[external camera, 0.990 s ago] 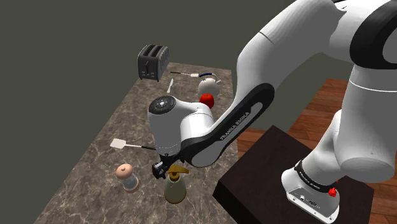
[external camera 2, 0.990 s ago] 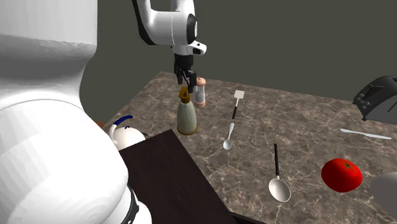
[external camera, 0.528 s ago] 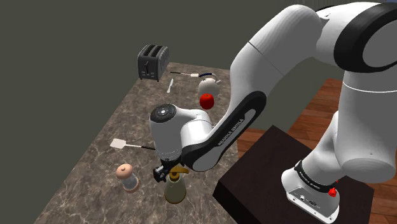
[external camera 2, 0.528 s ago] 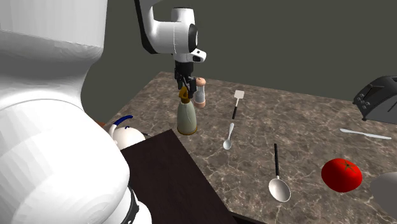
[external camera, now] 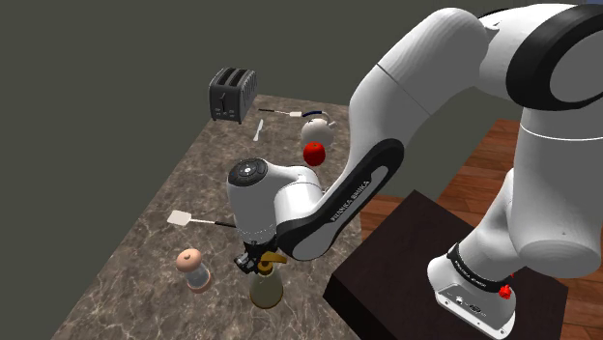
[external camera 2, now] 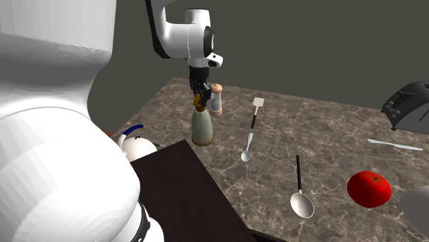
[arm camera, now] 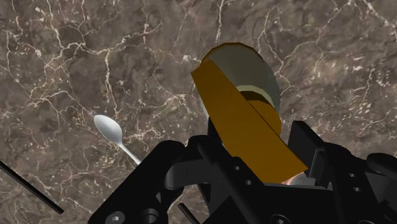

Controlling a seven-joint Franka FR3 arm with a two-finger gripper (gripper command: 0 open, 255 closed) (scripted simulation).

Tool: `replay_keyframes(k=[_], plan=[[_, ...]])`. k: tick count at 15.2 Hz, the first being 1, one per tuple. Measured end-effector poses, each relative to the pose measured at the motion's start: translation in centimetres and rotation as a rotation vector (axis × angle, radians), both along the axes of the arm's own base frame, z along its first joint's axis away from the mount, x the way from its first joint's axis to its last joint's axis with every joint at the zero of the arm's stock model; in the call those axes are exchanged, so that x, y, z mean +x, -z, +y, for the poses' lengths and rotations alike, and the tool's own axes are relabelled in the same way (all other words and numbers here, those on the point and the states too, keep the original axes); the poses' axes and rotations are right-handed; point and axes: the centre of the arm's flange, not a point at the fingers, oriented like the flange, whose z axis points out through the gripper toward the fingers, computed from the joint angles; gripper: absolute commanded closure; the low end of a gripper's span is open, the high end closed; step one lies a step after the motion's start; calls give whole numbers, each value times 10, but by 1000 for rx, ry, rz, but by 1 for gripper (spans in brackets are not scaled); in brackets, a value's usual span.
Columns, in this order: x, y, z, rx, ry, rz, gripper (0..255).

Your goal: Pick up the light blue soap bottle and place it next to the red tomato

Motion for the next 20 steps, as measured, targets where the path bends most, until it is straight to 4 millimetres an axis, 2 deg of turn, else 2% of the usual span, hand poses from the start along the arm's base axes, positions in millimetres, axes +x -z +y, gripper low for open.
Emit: replay_keyframes(k=[8,20], plan=[[0,-2,0,0,0,0,255],[0,-62,-1,0,0,0,255]])
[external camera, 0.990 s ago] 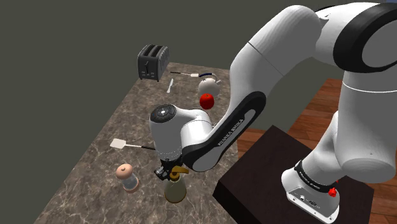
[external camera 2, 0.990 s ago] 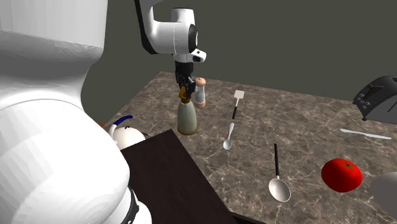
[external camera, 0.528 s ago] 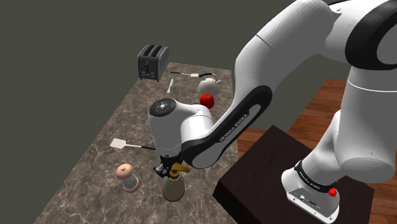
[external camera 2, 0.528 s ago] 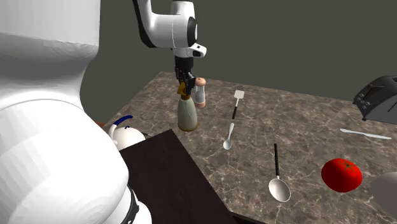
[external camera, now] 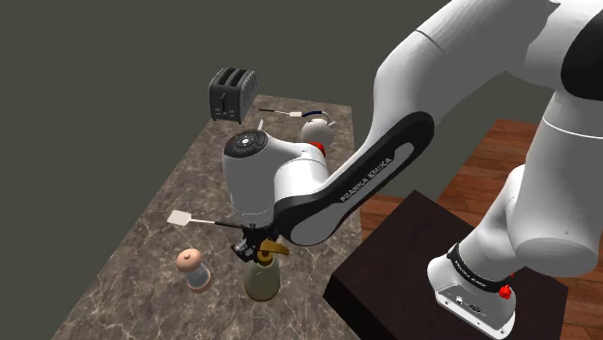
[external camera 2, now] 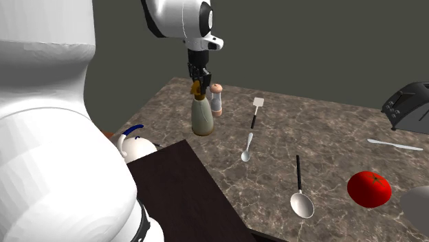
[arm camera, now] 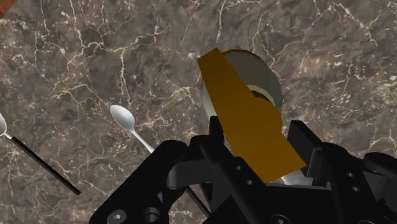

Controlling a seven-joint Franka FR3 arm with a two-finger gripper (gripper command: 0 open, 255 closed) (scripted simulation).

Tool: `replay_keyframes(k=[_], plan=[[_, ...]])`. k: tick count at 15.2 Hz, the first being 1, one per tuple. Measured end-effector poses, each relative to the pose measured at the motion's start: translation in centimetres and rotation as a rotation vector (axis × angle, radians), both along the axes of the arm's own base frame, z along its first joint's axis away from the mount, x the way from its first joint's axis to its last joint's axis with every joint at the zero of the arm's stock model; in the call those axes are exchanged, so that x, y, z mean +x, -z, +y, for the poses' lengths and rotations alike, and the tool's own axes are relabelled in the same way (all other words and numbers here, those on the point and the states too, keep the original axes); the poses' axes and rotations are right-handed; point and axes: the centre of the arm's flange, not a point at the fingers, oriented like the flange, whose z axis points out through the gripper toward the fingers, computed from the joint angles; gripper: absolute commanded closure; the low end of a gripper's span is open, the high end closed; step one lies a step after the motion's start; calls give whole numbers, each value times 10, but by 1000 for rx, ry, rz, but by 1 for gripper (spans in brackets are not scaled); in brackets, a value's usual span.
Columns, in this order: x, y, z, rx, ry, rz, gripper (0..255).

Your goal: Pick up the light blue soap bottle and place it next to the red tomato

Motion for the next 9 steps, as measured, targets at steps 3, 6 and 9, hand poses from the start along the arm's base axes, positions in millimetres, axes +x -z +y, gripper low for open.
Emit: replay_keyframes(k=[3,6,9], plan=[[-1,-18,1,0,0,0,255],[0,-33,0,0,0,0,255],[1,-49,2,0,0,0,255]])
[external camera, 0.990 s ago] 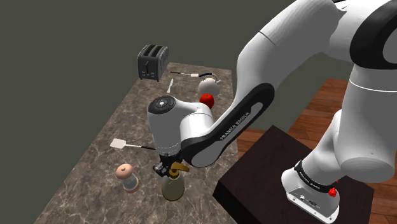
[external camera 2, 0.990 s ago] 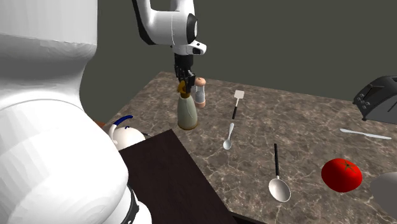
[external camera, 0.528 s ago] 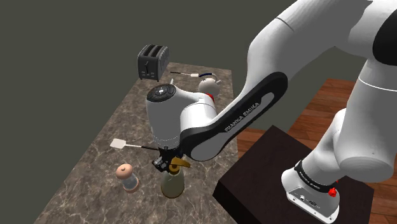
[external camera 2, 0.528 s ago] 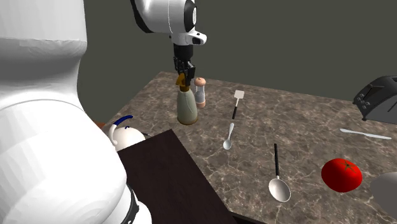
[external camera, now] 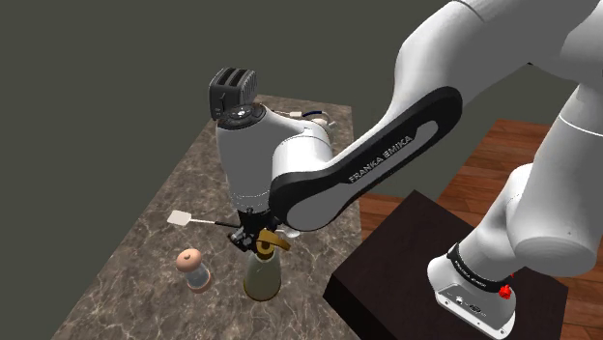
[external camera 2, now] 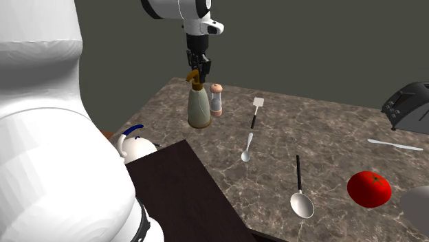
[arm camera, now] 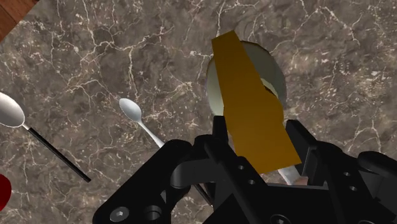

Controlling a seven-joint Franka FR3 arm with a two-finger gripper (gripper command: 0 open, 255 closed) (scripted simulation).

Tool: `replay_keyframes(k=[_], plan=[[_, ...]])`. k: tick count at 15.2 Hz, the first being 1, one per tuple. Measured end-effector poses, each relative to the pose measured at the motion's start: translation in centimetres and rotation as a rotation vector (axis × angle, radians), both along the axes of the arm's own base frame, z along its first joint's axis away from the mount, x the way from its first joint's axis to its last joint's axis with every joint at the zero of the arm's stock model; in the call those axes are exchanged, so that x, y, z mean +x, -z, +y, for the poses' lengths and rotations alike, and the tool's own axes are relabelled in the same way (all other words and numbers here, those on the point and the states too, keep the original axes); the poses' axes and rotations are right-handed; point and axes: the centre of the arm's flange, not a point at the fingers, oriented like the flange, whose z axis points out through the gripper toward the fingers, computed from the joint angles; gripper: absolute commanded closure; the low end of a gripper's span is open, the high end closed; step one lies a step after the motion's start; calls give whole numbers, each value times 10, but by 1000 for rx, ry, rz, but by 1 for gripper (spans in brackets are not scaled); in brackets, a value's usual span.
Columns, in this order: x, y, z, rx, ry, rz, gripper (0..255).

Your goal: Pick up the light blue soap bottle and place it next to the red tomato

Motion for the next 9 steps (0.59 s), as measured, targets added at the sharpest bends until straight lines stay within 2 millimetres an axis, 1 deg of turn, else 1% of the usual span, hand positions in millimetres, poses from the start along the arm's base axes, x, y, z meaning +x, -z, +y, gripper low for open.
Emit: replay_keyframes(k=[9], plan=[[-1,-47,0,0,0,0,255]])
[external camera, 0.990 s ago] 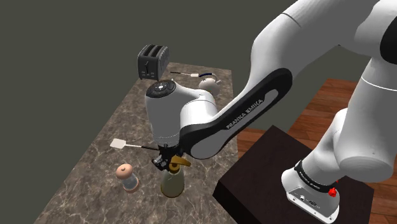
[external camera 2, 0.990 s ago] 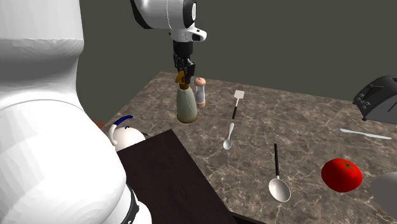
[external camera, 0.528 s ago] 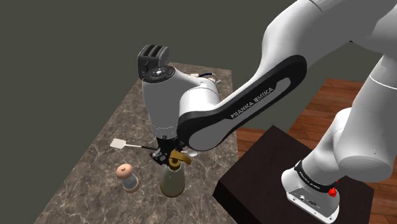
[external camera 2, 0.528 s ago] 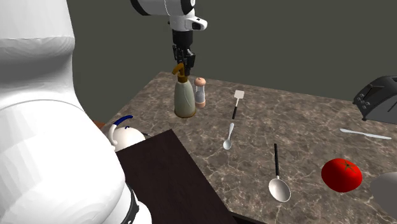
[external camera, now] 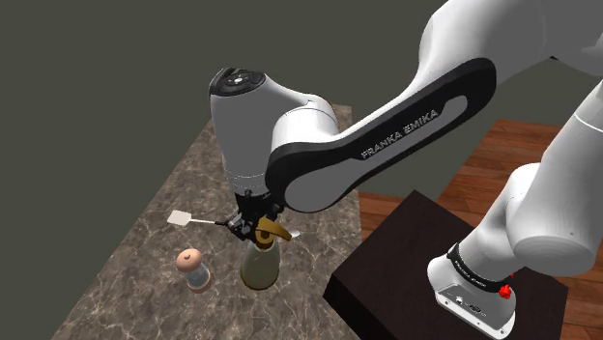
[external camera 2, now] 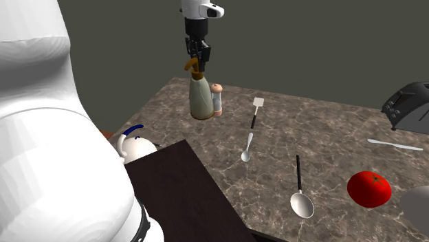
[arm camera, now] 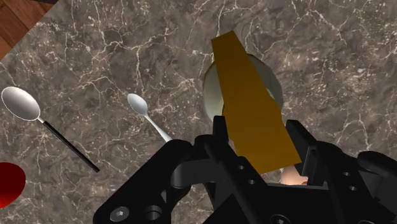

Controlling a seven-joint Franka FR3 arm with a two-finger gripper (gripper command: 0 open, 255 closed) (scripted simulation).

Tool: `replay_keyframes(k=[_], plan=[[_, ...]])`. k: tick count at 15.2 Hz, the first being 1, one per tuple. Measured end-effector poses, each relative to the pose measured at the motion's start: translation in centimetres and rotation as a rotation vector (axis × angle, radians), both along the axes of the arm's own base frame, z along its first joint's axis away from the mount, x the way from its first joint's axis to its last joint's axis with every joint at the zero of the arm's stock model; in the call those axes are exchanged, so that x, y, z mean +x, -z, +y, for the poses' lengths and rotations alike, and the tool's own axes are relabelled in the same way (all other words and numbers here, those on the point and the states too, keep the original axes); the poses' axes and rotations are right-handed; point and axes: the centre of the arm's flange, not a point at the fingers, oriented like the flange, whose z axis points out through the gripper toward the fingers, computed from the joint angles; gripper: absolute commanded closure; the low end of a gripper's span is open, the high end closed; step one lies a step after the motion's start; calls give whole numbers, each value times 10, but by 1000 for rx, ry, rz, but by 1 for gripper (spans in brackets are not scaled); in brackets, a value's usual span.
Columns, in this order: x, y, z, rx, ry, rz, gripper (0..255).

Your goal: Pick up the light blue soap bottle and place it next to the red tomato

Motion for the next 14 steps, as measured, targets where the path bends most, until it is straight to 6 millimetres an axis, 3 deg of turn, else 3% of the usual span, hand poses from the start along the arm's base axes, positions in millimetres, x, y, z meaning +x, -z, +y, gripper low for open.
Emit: replay_keyframes(k=[14], plan=[[1,-75,1,0,0,0,255]])
